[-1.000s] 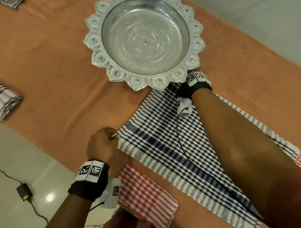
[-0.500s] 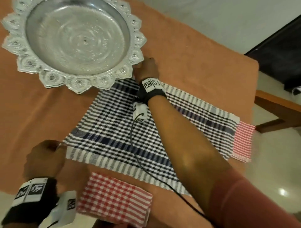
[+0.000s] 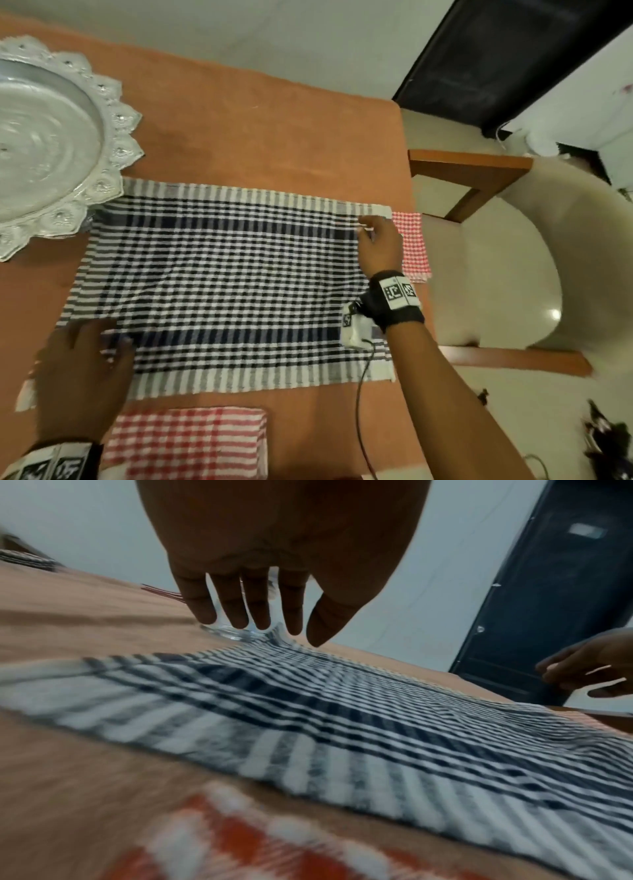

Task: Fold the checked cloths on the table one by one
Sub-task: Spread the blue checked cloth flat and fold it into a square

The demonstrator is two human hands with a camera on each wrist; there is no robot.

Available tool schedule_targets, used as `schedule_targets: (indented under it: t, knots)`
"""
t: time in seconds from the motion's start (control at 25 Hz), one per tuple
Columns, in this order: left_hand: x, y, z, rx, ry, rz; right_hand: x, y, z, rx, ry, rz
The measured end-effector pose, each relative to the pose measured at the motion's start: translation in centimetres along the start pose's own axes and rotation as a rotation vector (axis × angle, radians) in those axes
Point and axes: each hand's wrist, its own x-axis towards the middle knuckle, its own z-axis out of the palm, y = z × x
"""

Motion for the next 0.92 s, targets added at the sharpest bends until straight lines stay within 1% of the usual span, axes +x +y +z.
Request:
schedule_targets:
  t: [0.04, 0.08, 0.12, 0.16, 0.24, 0.28, 0.36, 0.4, 0.44, 0.52, 0.68, 0.84, 0.92]
  knots:
    - [-0.2, 5.3, -2.8, -0.048, 0.001, -0.021, 0.3, 2.3, -1.6, -0.016, 0.048, 0.092]
    - [0.0, 8.8, -4.8, -0.054, 0.018, 0.043, 0.7, 4.3, -3.0, -0.046, 0.077, 0.181]
    - [0.0, 11.7, -5.5, -0.045, 0.050, 0.094, 1.4, 6.2, -4.0, -0.089, 0.088, 0.259]
    - [0.1, 13.9, -5.3, -0.021, 0.020, 0.121, 2.0, 7.6, -4.8, -0.129, 0.077, 0.327]
    - [0.4, 16.3, -4.3, 0.000, -0.123, 0.138, 3.2, 9.5, -5.3, -0.152, 0.010, 0.432]
    - [0.3, 17.6, -4.0, -0.007, -0.175, 0.141, 3.6, 10.1, -5.5, -0.130, -0.043, 0.463]
    - [0.1, 19.8, -2.9, 0.035, -0.216, 0.190, 4.1, 11.1, -5.7, -0.052, -0.118, 0.486]
    - [-0.2, 20.6, -2.3, 0.048, -0.221, 0.204, 4.3, 11.5, -5.7, -0.039, -0.135, 0.477]
    - [-0.4, 21.2, -1.7, 0.058, -0.252, 0.189, 4.4, 12.0, -5.6, -0.034, -0.147, 0.470]
    - [-0.9, 22.0, -0.9, 0.037, -0.307, 0.108, 5.0, 12.6, -5.7, -0.021, -0.161, 0.470]
    - [-1.6, 22.4, -0.5, -0.031, -0.302, 0.063, 6.0, 14.0, -6.1, 0.011, -0.175, 0.481]
    - [-1.4, 22.6, -0.6, -0.016, -0.340, 0.041, 6.4, 15.3, -6.7, 0.078, -0.244, 0.501]
    - [-1.4, 22.7, -0.7, -0.011, -0.329, 0.032, 6.4, 15.7, -7.2, 0.109, -0.227, 0.526]
